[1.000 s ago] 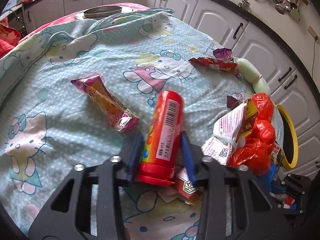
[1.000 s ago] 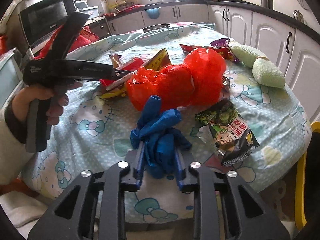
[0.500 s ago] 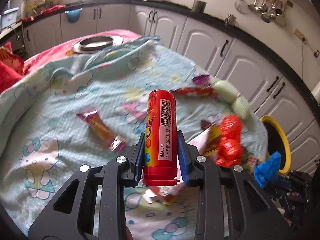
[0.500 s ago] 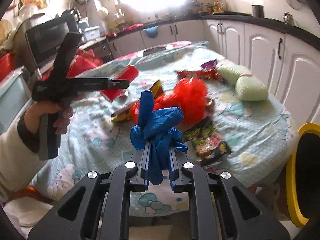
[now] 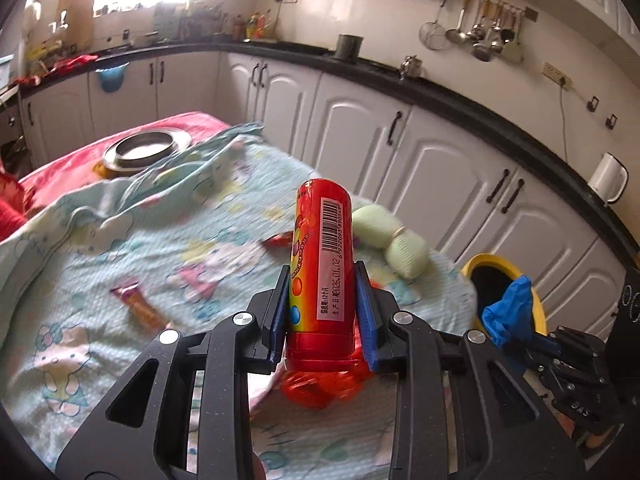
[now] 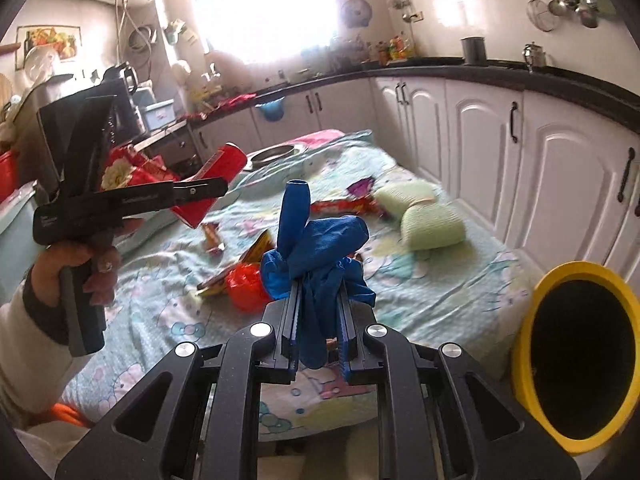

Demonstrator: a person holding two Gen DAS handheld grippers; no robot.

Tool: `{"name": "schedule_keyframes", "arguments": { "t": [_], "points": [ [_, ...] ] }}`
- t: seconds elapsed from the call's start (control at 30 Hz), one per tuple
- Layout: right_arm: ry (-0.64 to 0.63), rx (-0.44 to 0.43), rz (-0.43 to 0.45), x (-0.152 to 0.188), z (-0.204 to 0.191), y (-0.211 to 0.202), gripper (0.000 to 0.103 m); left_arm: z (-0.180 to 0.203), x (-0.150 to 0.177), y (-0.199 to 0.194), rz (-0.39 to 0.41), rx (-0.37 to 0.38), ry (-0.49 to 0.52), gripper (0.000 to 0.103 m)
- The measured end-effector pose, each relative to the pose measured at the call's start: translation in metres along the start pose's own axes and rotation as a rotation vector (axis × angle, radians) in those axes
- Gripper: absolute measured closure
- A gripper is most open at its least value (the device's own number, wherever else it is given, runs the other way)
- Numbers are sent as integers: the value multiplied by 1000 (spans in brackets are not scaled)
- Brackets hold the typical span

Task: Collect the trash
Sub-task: 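Carry the red can and blue glove over the bin and release both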

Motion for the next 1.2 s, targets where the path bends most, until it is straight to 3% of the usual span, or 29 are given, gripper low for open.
{"name": "schedule_keyframes", "arguments": {
  "t": [0.57, 1.2],
  "points": [
    [48, 89, 122, -21, 43, -52, 89, 67, -27, 6, 55, 93, 89, 80],
    [121, 234, 200, -24, 101, -93, 89, 139, -36, 31, 58, 213, 169, 80]
  ]
}}
Point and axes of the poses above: each gripper's, at about its wrist camera, not at the fingertips, and y roughly the way its jaws point, z to its right, x to its underside, the point moved 4 cm from there along y, roughly the way its jaws point, and after that the axes turned 10 degrees about y, right-handed, at the moved point
